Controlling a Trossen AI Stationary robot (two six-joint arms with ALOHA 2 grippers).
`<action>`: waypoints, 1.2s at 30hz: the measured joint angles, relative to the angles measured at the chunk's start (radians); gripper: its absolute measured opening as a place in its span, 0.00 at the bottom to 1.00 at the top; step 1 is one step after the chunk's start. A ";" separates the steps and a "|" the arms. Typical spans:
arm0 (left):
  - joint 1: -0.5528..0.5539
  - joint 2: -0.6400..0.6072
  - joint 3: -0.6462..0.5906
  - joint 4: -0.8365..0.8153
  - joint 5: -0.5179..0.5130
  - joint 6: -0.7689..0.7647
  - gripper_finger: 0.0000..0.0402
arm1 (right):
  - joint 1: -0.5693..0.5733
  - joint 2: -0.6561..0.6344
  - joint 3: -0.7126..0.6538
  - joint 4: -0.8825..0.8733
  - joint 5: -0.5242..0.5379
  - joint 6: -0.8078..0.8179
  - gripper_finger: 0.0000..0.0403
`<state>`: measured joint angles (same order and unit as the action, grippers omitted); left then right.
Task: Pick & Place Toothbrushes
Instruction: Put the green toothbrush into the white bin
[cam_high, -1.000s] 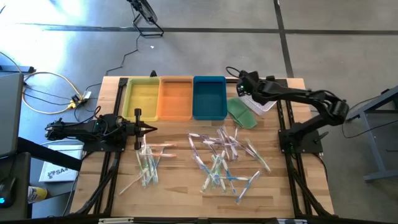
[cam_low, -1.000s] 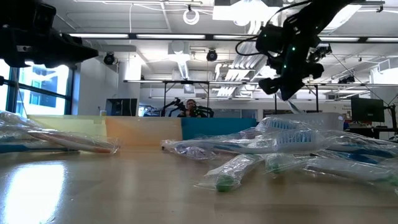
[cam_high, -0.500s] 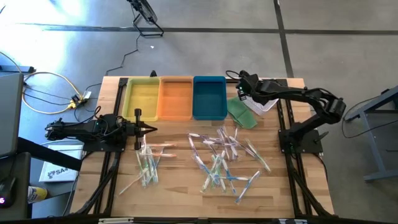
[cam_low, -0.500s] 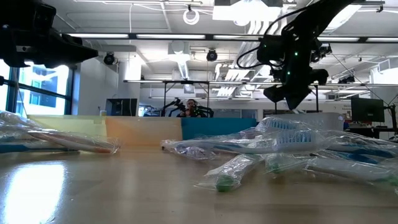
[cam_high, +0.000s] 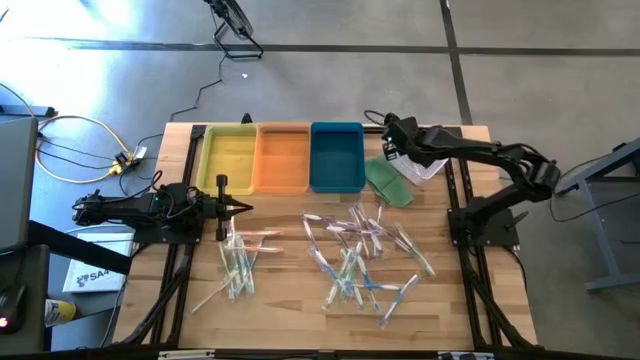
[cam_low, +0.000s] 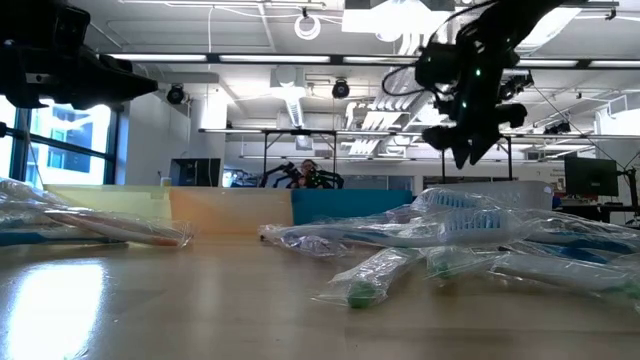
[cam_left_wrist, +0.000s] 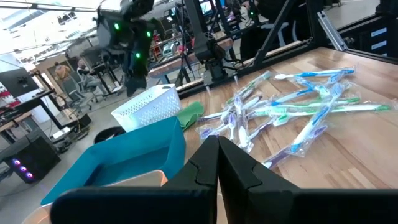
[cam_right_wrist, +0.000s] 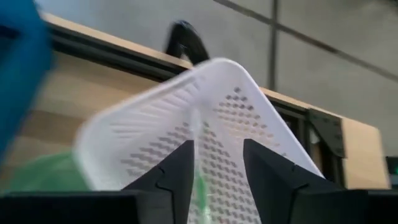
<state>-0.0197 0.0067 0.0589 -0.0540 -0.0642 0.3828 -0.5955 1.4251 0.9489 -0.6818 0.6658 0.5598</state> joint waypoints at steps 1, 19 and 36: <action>0.000 0.000 0.000 0.000 0.000 0.000 0.00 | 0.005 -0.012 0.013 0.002 -0.030 -0.015 0.31; 0.000 0.000 0.000 0.000 0.000 -0.026 0.00 | 0.236 -0.347 0.089 0.013 -0.438 -0.166 0.01; 0.000 0.000 0.000 -0.001 0.001 -0.052 0.00 | 0.772 -0.451 0.046 -0.024 -0.295 -0.065 0.01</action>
<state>-0.0200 0.0067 0.0589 -0.0547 -0.0628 0.3309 0.1766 0.9737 0.9946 -0.7058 0.3710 0.4944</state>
